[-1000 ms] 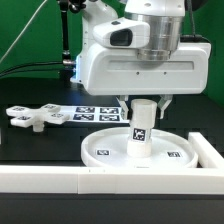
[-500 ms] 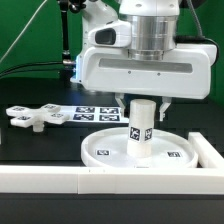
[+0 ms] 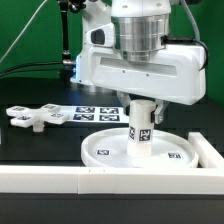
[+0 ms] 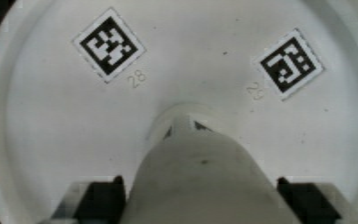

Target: Assemble round table

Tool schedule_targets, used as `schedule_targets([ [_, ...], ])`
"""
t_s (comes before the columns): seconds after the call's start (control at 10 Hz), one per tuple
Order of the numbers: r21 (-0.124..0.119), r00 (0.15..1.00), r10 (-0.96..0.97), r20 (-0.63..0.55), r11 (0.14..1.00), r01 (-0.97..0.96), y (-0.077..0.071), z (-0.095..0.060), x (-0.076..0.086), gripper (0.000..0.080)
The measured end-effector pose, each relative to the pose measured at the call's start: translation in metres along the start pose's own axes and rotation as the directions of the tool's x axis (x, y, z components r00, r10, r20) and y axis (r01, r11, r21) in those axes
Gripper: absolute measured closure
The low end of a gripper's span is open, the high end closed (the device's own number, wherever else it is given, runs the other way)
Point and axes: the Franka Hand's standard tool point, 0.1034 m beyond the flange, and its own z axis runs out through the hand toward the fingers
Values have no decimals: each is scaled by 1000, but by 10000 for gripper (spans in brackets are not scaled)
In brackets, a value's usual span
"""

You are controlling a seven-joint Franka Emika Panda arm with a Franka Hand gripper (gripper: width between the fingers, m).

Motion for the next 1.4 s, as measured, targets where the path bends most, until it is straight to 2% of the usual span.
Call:
schedule_targets([
  [0.2, 5, 995, 99, 2, 995, -99, -1, 0, 0, 393],
  [0.3, 18, 983, 182, 3, 983, -182, -2, -1, 1, 393],
  [0.4, 46, 951, 308, 19, 950, -309, -2, 0, 3, 393],
  [0.5, 63, 910, 414, 37, 908, -415, -2, 0, 3, 393],
  [0.9, 84, 759, 647, 66, 755, -651, -3, -1, 4, 393],
  [1.1, 83, 714, 696, 74, 709, -700, -3, -2, 4, 393],
  [1.3, 81, 728, 682, 73, 724, -685, -3, 0, 3, 393],
  [1.4, 68, 759, 647, 69, 756, -651, -4, -1, 0, 193],
])
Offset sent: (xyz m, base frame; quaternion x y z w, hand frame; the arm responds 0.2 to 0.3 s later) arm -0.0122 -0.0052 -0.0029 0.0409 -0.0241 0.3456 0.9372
